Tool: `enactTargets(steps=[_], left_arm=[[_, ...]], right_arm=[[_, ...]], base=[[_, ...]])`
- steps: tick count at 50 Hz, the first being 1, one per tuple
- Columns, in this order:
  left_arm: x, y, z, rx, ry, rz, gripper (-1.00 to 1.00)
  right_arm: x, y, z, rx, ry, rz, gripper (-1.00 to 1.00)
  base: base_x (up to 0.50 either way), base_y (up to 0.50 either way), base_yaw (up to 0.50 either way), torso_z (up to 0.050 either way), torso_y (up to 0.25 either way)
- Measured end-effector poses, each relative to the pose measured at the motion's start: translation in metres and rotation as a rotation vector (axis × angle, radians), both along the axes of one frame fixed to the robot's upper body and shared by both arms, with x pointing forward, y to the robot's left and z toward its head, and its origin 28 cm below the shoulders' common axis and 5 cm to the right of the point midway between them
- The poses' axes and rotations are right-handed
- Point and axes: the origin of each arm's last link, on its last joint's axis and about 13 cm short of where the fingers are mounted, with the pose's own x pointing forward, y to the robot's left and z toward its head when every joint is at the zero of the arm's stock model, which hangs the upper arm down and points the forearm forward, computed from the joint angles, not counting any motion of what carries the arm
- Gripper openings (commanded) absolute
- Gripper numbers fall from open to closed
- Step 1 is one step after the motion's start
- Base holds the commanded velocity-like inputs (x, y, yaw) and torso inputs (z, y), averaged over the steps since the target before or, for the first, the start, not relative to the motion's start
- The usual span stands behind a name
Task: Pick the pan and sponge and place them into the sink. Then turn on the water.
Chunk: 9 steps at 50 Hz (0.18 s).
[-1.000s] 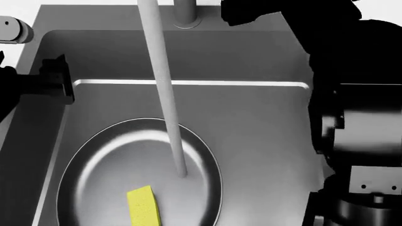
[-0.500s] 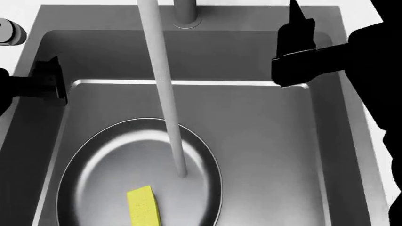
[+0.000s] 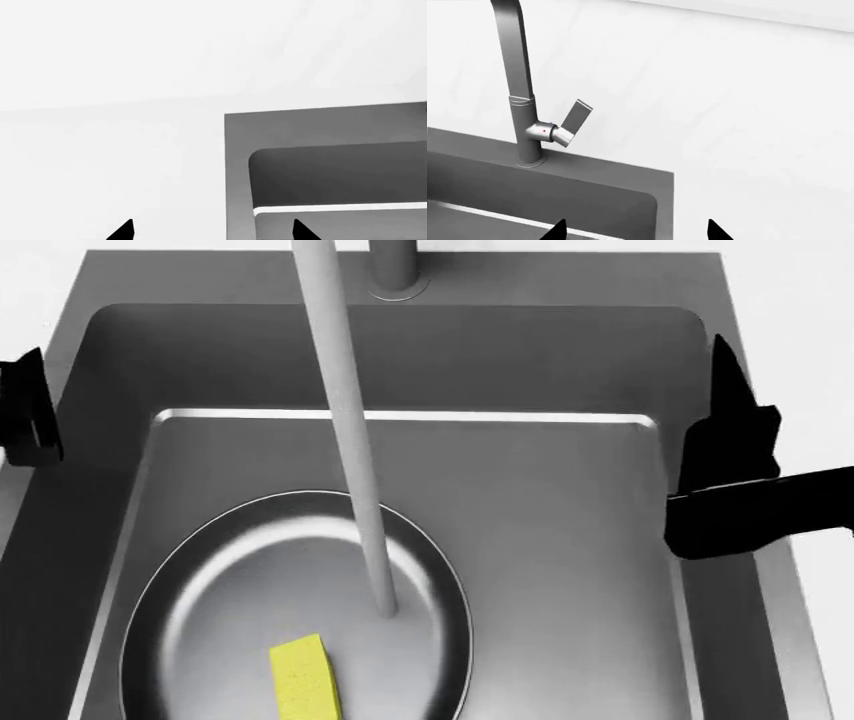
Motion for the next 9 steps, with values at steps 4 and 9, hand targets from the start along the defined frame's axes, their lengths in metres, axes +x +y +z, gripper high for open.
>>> enactTargets(steps=[4, 9], left_arm=[[-0.007, 0.003, 0.002, 0.008, -0.003, 0.003, 1.00], [-0.016, 0.008, 0.003, 0.016, -0.004, 0.014, 1.00]], right_arm=[[-0.011, -0.003, -0.001, 0.002, 0.000, -0.019, 1.00], [-0.023, -0.007, -0.003, 0.011, 0.001, -0.041, 1.00]], base=[[0.00, 0.00, 0.00, 0.000, 0.000], [0.00, 0.00, 0.00, 0.000, 0.000]])
